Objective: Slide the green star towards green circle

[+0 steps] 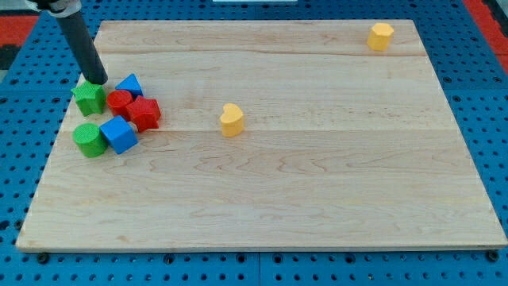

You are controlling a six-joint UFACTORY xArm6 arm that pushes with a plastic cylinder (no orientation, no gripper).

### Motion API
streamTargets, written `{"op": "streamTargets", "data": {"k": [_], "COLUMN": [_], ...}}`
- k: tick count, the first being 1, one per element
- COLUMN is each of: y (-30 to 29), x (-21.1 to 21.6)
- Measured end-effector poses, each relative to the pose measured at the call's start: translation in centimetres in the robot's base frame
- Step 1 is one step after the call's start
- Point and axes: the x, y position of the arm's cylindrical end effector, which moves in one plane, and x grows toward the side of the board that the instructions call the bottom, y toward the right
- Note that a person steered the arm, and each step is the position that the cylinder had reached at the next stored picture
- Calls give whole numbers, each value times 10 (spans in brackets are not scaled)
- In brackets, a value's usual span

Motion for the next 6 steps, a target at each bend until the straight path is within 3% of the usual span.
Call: {"op": "streamTargets", "data": {"k": [1,4,6], "y": [-21,-32,-54], "x": [-7,78,53]}}
